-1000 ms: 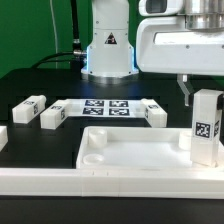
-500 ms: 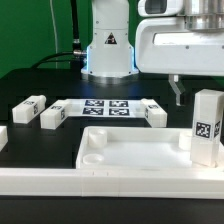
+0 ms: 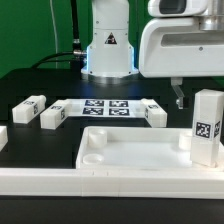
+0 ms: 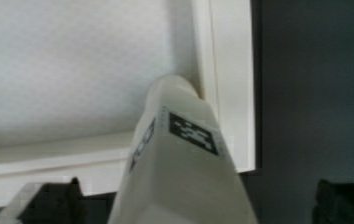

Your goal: Assemble desk

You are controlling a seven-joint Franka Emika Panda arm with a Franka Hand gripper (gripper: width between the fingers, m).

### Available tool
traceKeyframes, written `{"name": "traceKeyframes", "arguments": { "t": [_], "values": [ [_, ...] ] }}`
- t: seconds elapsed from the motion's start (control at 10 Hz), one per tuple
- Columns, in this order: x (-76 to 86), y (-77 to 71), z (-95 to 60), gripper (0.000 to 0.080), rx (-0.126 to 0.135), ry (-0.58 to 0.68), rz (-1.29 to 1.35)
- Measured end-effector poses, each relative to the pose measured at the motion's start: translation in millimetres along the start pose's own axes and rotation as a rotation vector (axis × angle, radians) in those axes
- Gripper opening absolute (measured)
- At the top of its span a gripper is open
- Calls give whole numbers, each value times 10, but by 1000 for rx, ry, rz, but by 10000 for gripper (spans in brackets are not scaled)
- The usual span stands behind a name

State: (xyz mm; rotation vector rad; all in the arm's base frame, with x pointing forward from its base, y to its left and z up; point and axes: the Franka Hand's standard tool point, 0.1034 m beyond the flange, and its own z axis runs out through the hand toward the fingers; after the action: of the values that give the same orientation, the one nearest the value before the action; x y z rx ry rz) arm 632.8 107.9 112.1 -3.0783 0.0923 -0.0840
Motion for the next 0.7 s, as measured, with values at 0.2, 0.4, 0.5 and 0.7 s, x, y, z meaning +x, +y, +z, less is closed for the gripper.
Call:
{"name": "traceKeyframes", "arguments": {
  "t": [0.2, 0.4, 0.5, 0.7],
  "values": [
    [4, 17, -1, 649, -1, 0, -249],
    [12, 22, -5, 649, -9, 0, -420],
    [24, 21, -16, 649, -23, 1, -540],
    [27, 26, -20, 649, -24, 0, -636]
  ]
}}
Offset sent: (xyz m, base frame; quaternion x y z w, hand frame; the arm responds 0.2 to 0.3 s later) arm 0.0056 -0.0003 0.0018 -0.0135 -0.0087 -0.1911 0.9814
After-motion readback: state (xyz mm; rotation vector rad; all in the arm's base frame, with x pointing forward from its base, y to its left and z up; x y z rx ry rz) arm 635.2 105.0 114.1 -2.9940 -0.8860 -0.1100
